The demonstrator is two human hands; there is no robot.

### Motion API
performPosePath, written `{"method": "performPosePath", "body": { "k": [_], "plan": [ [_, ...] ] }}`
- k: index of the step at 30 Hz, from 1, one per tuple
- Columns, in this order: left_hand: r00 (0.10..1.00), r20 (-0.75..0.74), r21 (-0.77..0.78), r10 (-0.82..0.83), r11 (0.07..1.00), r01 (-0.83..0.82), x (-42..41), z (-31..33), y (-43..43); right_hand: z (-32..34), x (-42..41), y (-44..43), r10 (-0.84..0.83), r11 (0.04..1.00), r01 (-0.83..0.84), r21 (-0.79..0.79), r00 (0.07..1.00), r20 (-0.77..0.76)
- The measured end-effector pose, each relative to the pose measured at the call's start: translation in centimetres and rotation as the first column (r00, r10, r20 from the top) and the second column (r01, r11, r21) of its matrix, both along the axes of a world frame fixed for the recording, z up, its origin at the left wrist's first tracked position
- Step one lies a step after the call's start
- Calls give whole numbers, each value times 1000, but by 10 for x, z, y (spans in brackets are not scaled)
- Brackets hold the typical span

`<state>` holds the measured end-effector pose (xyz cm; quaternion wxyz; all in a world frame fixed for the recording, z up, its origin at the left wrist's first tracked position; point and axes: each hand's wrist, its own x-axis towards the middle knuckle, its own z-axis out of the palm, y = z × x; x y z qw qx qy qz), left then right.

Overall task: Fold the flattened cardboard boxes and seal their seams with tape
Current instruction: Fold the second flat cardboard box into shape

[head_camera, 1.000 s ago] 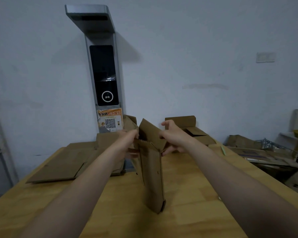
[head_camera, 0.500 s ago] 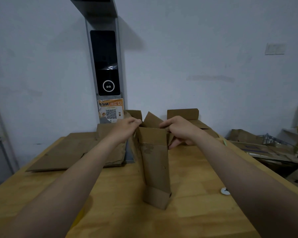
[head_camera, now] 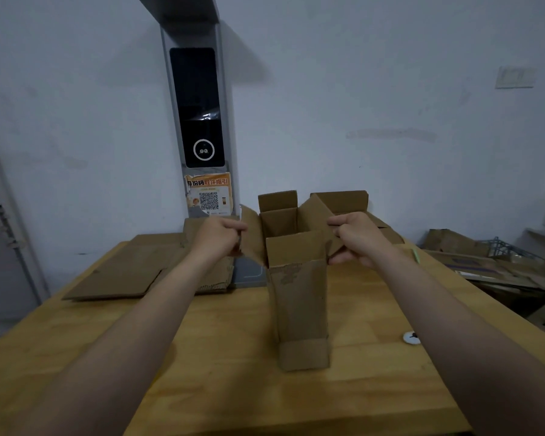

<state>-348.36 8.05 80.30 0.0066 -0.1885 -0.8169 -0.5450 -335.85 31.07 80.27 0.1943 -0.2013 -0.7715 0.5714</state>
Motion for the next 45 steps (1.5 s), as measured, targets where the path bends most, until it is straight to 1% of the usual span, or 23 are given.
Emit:
{"method": "performPosePath", "body": {
  "k": [1, 2, 4, 7, 9, 12, 15, 18, 20, 22, 24, 26, 27, 28, 29, 30, 31, 32, 35, 38, 42, 43, 45],
  "plan": [
    [999, 41, 36, -5, 999, 4, 2, 3, 2, 0, 3, 3, -3, 1000, 3, -8, 1000, 4],
    [997, 79, 41, -17, 999, 14, 5, 5, 3, -2, 5, 5, -2, 1000, 2, -26, 1000, 10],
    [988, 147, 1, -43, 999, 43, 13, 5, 9, -8, 9, 8, 15, 997, -13, -73, 1000, 20],
    [987, 146, -92, -73, 992, 87, 19, -6, 15, -20, 13, 11, 51, 978, -48, -204, 999, 9],
    [988, 130, -102, -83, 990, 97, 18, -16, 13, -26, 18, 16, 78, 974, -81, -212, 997, -18],
    [989, 135, -56, -63, 996, 71, 22, -30, 9, -34, 27, 20, 109, 985, -106, -133, 994, 9],
    [998, 44, -119, -40, 992, 45, 28, -43, 15, -45, 26, 18, 44, 998, -42, -38, 998, 43],
    [999, -45, -197, 26, 980, -34, 31, -55, 25, -58, 20, 10, -64, 996, 64, 59, 998, 0],
    [987, -146, -244, 69, 964, -104, 33, -61, 29, -66, 17, 6, -123, 984, 128, 121, 991, -51],
    [965, -242, -268, 104, 948, -170, 35, -67, 30, -73, 15, 5, -155, 970, 172, 172, 982, -108],
    [947, -299, -283, 115, 938, -203, 37, -70, 29, -77, 14, 5, -168, 945, 202, 259, 975, -145],
    [939, -327, -296, 105, 932, -207, 39, -72, 29, -76, 18, 3, -218, 877, 269, 399, 961, -169],
    [937, -337, -300, 95, 932, -202, 40, -73, 29, -74, 20, 1, -262, 805, 320, 500, 947, -184],
    [937, -337, -300, 87, 934, -194, 42, -74, 28, -73, 23, -1, -296, 712, 359, 603, 933, -206],
    [939, -336, -293, 80, 938, -185, 44, -74, 28, -72, 25, -5, -305, 621, 379, 686, 923, -234],
    [938, -339, -282, 77, 942, -179, 47, -73, 26, -72, 27, -8, -294, 558, 381, 737, 921, -254],
    [933, -352, -262, 74, 949, -174, 48, -73, 25, -74, 29, -10, -280, 523, 377, 764, 923, -263],
    [927, -368, -223, 73, 961, -164, 50, -73, 22, -76, 32, -11, -269, 515, 366, 775, 928, -260],
    [938, -337, -99, 81, 988, -121, 54, -75, 14, -82, 43, -11, -249, 567, 339, 751, 939, -236],
    [959, -279, -32, 56, 997, -67, 62, -79, 9, -86, 49, -12, -274, 664, 364, 653, 931, -241],
    [980, -200, 104, 6, 994, 15, 69, -80, 19, -83, 51, -10, -309, 751, 324, 575, 942, -128],
    [989, -148, 153, -13, 988, 36, 69, -80, 23, -83, 51, -11, -292, 771, 298, 563, 951, -102],
    [998, 0, 278, -69, 958, 66, 70, -80, 31, -83, 47, -15, -228, 830, 226, 510, 972, -60]
  ]
}}
